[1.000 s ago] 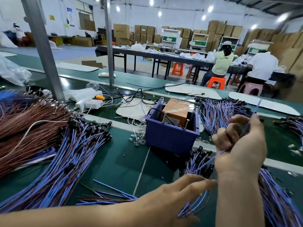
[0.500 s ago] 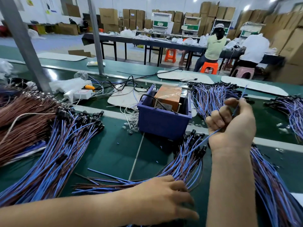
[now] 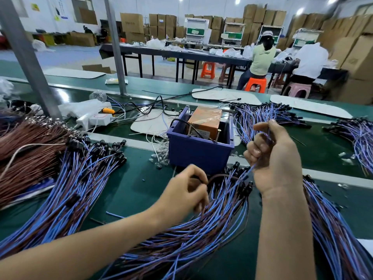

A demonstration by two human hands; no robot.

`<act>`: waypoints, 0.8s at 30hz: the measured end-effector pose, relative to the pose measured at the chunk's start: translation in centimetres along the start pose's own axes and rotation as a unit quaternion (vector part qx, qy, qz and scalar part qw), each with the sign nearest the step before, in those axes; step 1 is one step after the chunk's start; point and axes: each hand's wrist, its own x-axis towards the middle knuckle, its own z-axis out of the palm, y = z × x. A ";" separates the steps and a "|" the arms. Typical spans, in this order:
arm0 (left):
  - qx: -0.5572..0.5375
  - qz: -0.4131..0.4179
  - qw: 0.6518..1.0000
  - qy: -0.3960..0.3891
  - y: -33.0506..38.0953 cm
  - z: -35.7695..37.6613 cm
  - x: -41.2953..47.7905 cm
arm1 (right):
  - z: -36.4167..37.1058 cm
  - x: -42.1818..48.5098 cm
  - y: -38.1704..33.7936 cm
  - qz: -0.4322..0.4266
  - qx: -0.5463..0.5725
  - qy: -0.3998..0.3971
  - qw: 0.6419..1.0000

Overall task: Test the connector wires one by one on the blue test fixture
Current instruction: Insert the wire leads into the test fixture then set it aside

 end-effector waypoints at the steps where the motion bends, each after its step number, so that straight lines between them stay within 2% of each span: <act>1: -0.032 -0.036 0.998 0.029 0.2 -0.3 0.5 | 0.0 0.0 0.2 0.004 -0.025 -0.009 1.000; 4: -0.058 -0.076 0.993 0.064 0.6 -0.9 1.1 | 0.2 -0.1 1.0 0.010 -0.139 -0.026 0.990; 8: -0.098 -0.122 0.985 0.071 0.5 -1.1 0.9 | 0.5 0.1 2.1 0.017 -0.303 -0.028 0.953; 14: -0.106 -0.153 0.982 0.020 0.5 -1.0 0.7 | 0.8 0.2 3.0 0.050 -0.397 -0.076 0.913; 16: -0.023 -0.129 0.991 0.017 0.5 -1.3 0.8 | 1.0 0.2 3.2 0.031 -0.414 -0.076 0.907; 18: 0.129 -0.074 0.989 0.014 0.7 -2.0 1.0 | 1.1 0.2 3.5 0.009 -0.443 -0.078 0.893; 21: 0.353 0.044 0.934 0.043 1.9 -2.6 1.2 | 1.3 0.3 3.9 -0.011 -0.481 -0.079 0.873; 24: 0.431 0.133 0.886 0.107 4.1 -2.1 1.4 | 1.5 0.4 4.3 -0.029 -0.501 -0.075 0.862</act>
